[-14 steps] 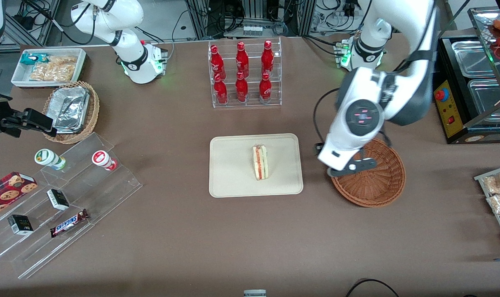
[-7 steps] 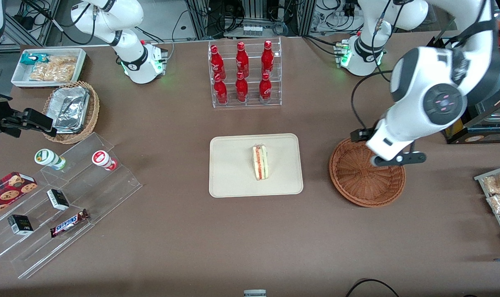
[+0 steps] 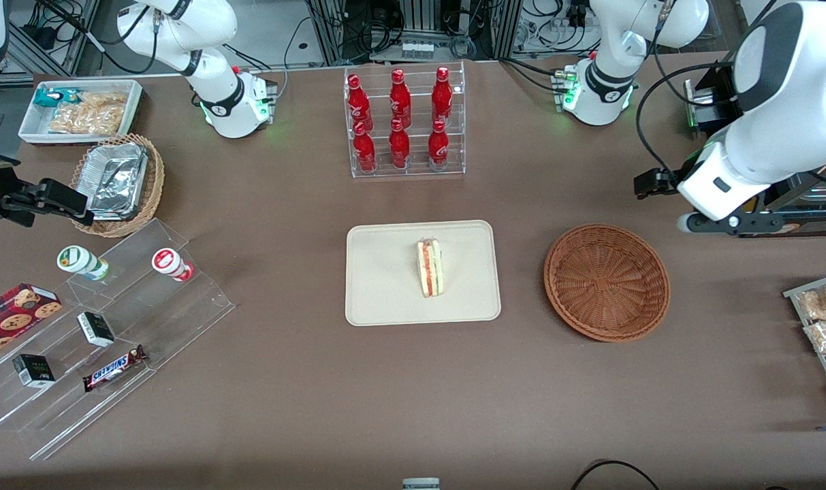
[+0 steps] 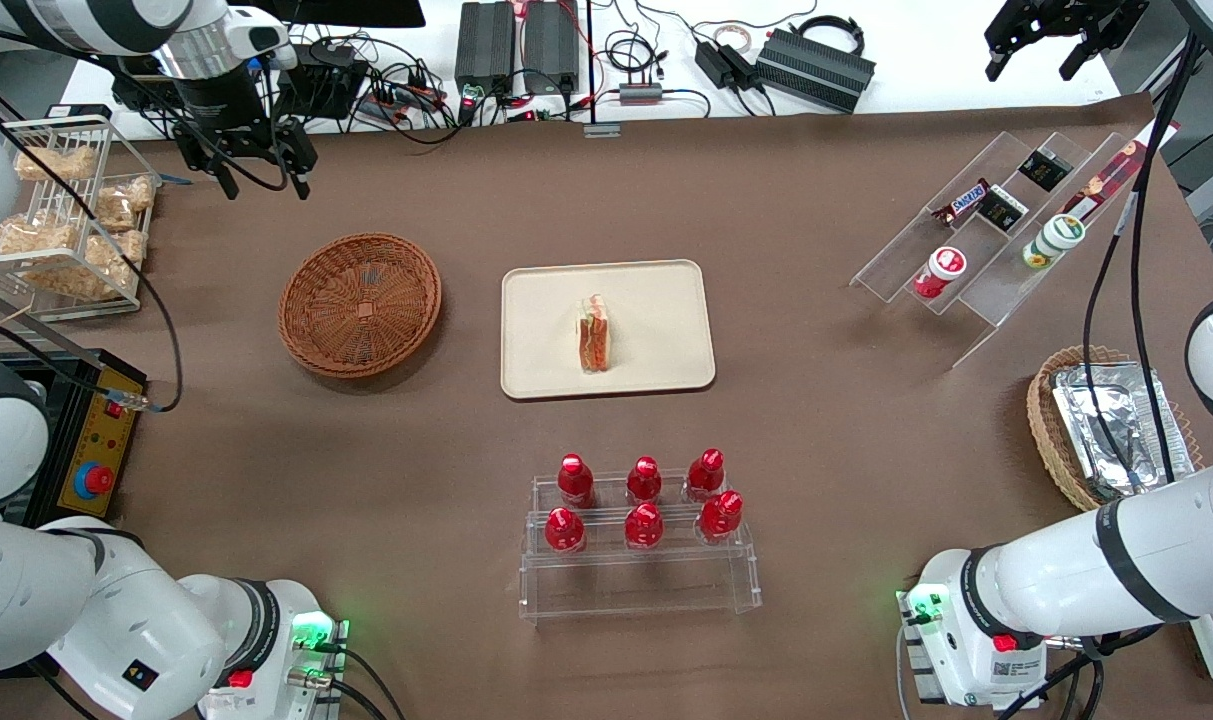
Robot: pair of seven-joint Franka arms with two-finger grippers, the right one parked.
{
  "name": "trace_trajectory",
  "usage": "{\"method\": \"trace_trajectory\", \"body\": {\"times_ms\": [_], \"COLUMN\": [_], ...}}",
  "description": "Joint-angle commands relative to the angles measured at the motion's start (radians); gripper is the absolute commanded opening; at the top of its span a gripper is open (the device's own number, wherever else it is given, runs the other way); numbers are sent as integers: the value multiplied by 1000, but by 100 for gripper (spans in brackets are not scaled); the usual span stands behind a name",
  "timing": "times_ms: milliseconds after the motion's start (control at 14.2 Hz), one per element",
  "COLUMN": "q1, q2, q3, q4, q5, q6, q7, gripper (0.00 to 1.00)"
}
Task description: Place sandwich from basket to tray
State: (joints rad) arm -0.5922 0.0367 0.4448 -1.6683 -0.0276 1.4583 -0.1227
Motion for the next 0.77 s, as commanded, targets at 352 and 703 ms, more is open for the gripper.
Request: {"method": "trace_trajectory", "body": {"times_ms": [352, 703], "q1": [524, 652], "q2": [-52, -101], "q3": [-515, -601], "q4": [-8, -16], "q5": [37, 37], "q6": [-10, -33], "q7": [12, 75], "gripper": [100, 100]}}
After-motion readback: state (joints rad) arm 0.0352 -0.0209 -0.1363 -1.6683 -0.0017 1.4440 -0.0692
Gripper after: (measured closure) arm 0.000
